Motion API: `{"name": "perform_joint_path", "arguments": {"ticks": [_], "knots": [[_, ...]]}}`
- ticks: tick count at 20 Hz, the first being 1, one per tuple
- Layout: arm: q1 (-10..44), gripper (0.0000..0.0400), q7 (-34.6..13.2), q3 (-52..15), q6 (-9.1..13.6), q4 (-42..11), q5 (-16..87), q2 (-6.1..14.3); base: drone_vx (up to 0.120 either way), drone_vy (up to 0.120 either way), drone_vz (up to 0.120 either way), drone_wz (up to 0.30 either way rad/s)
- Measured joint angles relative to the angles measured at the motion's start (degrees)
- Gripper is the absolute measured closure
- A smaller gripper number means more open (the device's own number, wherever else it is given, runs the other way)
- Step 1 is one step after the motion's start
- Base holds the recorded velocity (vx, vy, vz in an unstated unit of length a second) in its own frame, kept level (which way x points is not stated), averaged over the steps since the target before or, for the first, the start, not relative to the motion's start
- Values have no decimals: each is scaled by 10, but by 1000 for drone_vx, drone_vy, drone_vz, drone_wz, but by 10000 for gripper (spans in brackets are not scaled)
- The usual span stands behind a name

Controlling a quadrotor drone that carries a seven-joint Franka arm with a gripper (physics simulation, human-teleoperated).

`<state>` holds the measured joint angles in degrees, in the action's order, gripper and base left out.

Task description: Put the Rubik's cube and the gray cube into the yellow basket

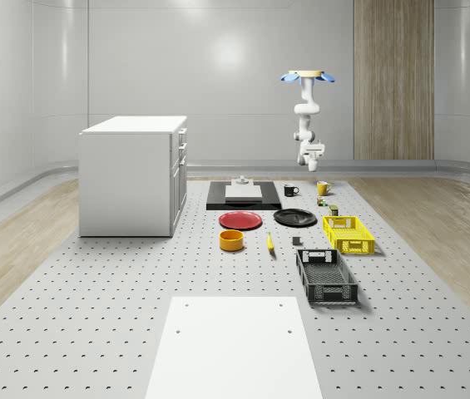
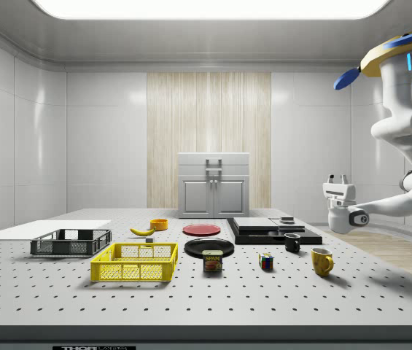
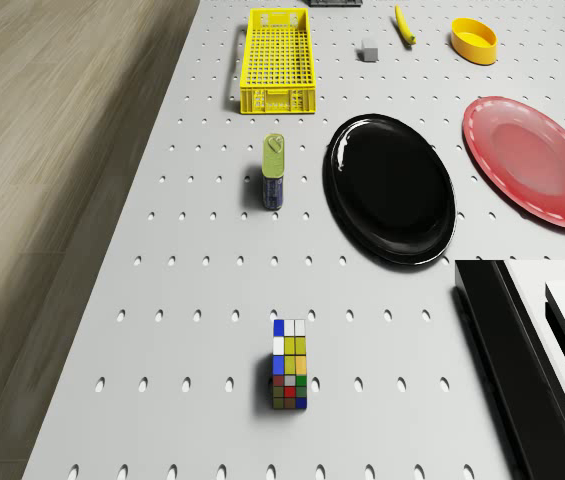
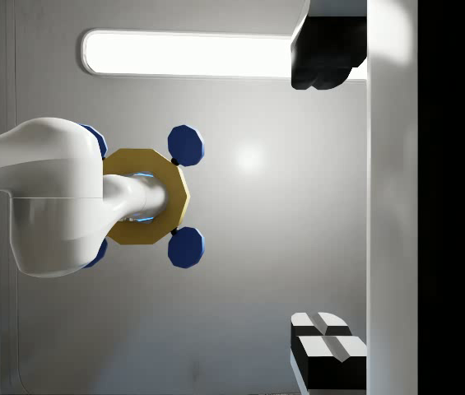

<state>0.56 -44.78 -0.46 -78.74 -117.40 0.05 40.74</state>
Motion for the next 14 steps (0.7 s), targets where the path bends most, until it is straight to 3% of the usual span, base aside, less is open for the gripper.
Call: {"name": "perform_joint_path", "arguments": {"ticks": [2,14], "knots": [[0,0,0,-1,-1,-1,1,1,120,100,0,0],[5,0,-3,-17,-6,-5,24,4,120,0,0,0]]}}
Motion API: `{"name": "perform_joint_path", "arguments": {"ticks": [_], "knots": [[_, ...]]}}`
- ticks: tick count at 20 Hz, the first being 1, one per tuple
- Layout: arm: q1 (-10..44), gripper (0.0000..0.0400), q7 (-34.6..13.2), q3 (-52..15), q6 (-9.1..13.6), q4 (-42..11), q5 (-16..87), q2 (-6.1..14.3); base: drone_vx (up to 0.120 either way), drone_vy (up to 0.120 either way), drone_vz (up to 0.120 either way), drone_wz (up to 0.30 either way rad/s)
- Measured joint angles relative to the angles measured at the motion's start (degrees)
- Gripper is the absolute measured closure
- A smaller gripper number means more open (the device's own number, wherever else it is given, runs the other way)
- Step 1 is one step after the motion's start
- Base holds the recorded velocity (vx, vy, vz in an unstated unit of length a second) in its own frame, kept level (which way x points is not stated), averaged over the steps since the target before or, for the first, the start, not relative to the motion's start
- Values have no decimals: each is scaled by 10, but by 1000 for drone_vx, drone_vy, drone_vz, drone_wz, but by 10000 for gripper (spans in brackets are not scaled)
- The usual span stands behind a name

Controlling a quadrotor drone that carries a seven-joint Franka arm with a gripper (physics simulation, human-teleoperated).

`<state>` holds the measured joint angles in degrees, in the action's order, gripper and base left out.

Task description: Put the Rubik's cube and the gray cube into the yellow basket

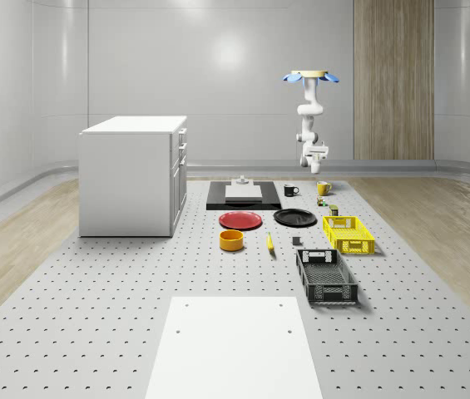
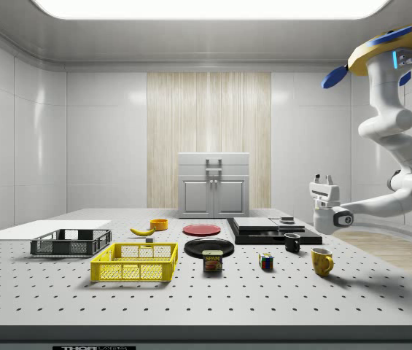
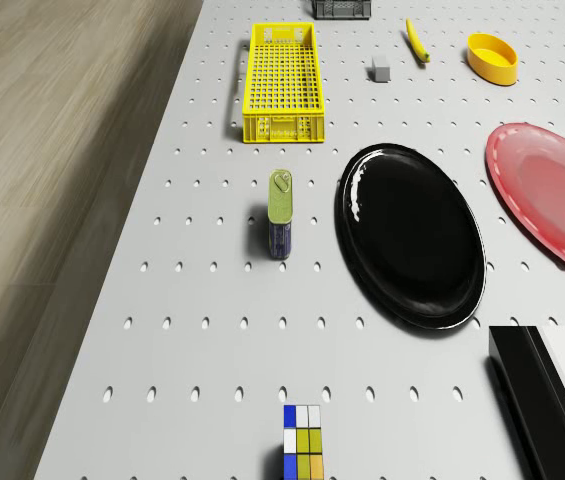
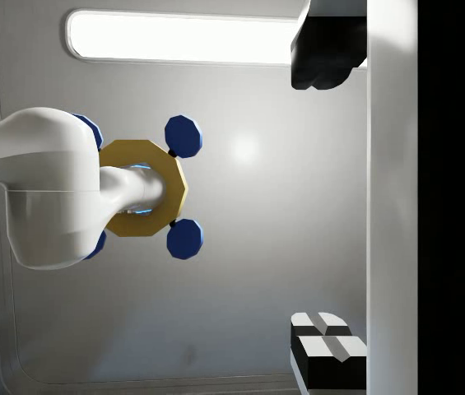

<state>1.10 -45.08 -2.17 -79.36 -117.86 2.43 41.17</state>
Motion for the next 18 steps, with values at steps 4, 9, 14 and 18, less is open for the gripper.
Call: {"name": "perform_joint_path", "arguments": {"ticks": [4,9,14,18], "knots": [[6,0,-3,-18,-2,-3,25,2,120,0,0,0],[21,0,-13,-66,-5,-12,93,5,120,0,-32,0],[54,0,-35,-169,-13,-51,242,15,120,0,-120,0],[106,0,-78,-303,-23,-143,450,36,120,0,-120,0]]}}
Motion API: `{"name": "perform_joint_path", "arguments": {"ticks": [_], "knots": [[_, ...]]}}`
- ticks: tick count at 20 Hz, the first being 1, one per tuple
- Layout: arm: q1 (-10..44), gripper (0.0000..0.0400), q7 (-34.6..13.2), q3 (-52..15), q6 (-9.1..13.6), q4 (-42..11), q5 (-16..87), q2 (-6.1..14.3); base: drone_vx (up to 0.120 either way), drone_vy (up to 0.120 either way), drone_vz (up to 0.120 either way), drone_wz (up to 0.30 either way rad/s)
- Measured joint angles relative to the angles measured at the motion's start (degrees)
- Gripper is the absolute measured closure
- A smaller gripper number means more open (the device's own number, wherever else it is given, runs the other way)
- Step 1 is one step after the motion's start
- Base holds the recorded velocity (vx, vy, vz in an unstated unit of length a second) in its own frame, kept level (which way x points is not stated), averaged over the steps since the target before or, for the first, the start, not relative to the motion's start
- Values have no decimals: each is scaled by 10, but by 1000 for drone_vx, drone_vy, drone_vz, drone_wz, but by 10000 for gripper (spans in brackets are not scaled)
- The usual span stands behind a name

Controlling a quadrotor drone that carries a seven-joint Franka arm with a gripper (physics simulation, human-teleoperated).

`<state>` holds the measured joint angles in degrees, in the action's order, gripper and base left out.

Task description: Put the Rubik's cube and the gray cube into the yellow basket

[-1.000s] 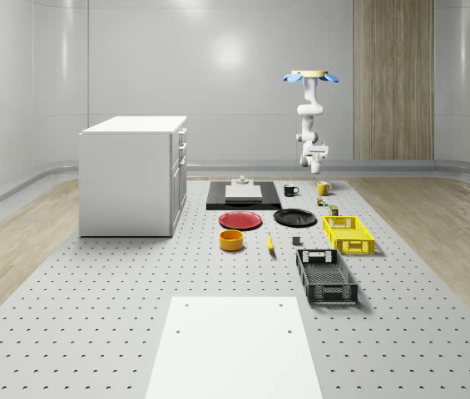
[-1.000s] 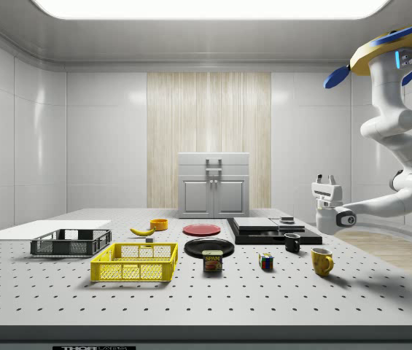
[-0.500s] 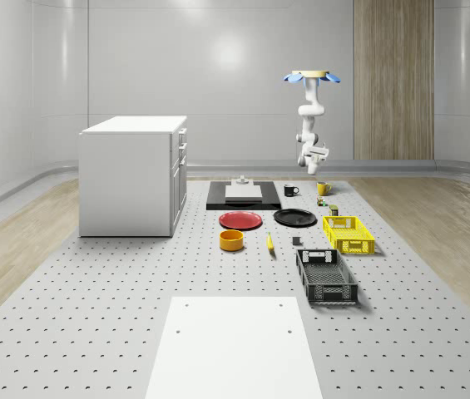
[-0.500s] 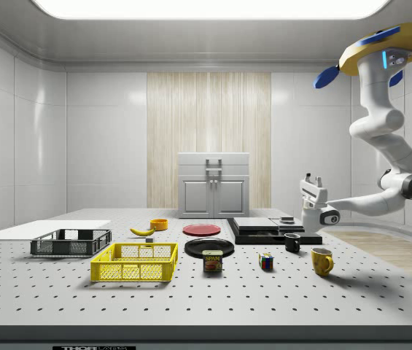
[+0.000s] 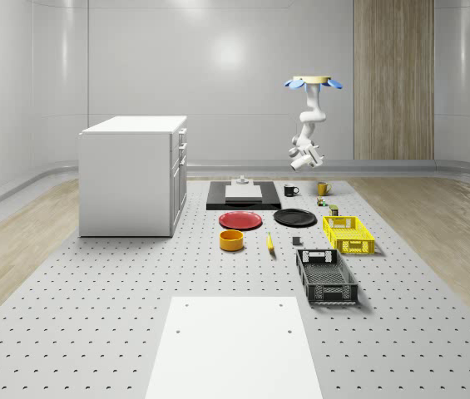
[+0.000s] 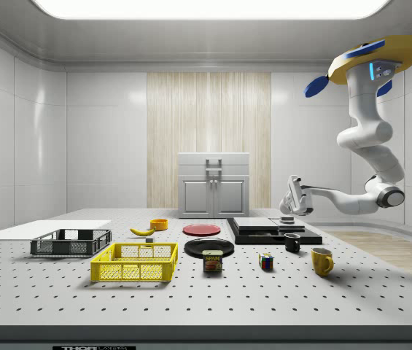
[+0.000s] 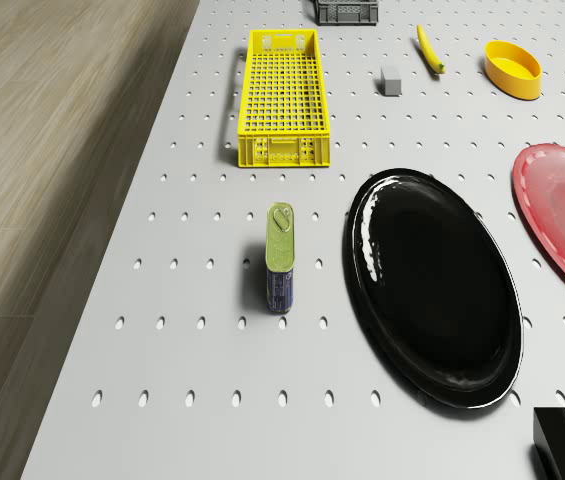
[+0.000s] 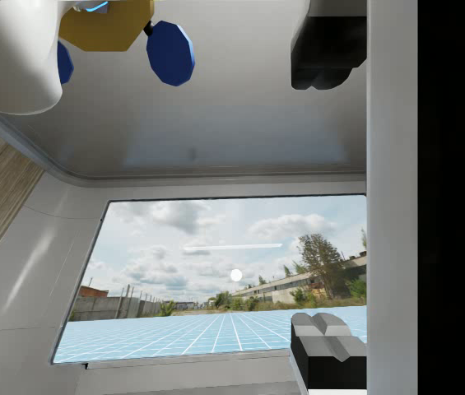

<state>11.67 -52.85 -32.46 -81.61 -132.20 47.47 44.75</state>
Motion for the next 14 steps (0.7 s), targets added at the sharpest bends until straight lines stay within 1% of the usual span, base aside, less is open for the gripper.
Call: {"name": "perform_joint_path", "arguments": {"ticks": [2,4,5,7,10,12,14], "knots": [[37,0,-36,-74,-2,-71,128,16,120,0,-120,0],[84,0,-82,-143,4,-147,259,33,120,0,-120,0],[112,0,-107,-174,12,-182,321,41,120,0,-120,0],[173,0,-159,-228,33,-240,428,57,120,0,-120,0],[265,0,-228,-288,74,-294,543,79,120,0,-120,0],[317,0,-264,-317,99,-313,590,93,120,0,-120,0],[360,0,-292,-338,119,-324,621,106,120,0,-120,0]]}}
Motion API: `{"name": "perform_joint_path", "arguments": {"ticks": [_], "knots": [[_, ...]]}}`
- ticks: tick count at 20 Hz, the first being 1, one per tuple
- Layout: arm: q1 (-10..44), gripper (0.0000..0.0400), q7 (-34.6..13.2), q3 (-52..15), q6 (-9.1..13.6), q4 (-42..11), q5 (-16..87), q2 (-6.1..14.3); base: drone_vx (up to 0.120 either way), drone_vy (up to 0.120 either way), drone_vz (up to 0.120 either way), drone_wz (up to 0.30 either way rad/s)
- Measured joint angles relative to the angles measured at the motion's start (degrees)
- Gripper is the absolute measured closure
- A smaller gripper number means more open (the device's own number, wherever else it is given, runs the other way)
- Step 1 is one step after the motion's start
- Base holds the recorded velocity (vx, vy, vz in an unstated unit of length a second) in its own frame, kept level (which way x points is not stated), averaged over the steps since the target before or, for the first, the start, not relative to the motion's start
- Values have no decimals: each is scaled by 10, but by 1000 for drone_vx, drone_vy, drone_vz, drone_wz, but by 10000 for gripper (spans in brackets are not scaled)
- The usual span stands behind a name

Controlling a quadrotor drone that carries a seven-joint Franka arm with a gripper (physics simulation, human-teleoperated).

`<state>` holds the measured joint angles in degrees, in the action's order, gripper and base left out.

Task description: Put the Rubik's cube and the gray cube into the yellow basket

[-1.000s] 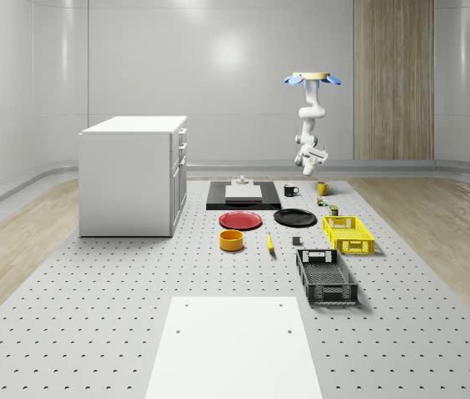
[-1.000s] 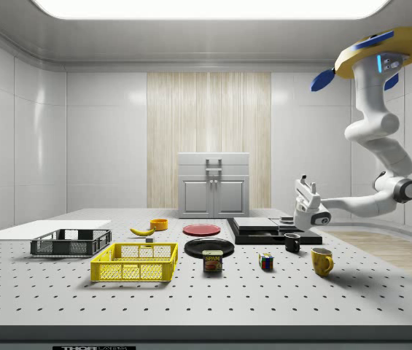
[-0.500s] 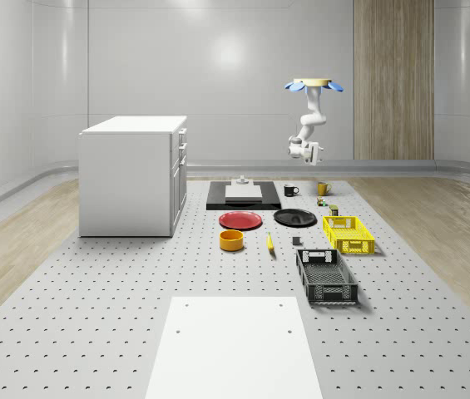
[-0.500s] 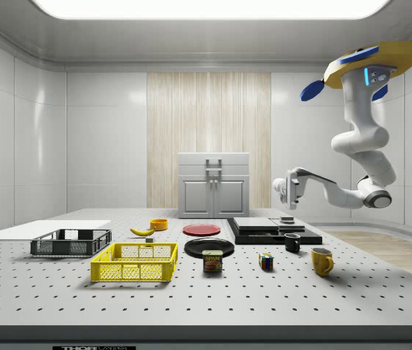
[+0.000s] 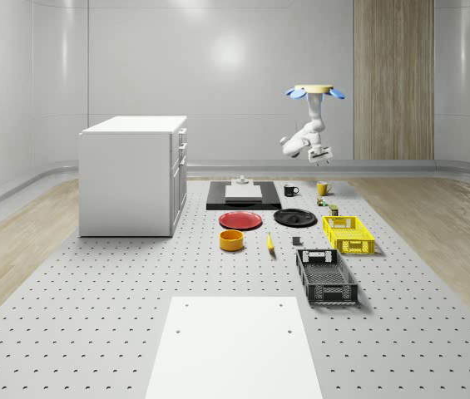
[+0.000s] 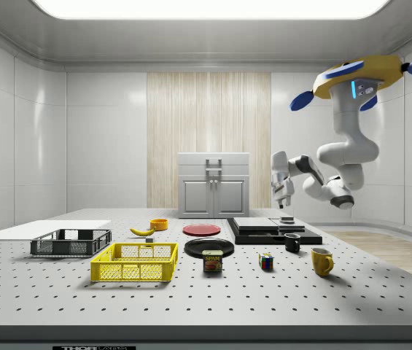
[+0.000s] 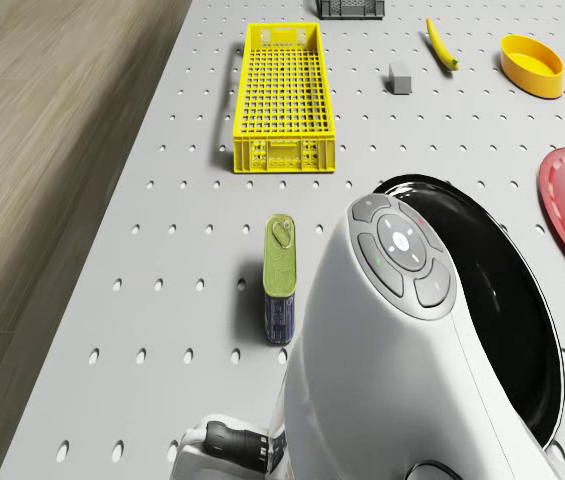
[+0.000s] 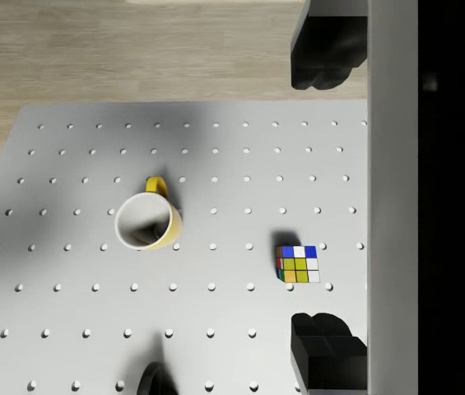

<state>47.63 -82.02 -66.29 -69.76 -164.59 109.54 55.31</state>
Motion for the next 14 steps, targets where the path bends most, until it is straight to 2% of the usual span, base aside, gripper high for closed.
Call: {"name": "perform_joint_path", "arguments": {"ticks": [3,6,12,14], "knots": [[46,0,-30,-22,19,-8,26,17,120,0,-120,0],[75,0,-50,-37,28,-12,37,31,120,0,-120,0],[107,0,-72,-54,28,-13,40,54,120,0,-120,0],[114,0,-77,-57,25,-13,39,61,20,0,-120,0]]}}
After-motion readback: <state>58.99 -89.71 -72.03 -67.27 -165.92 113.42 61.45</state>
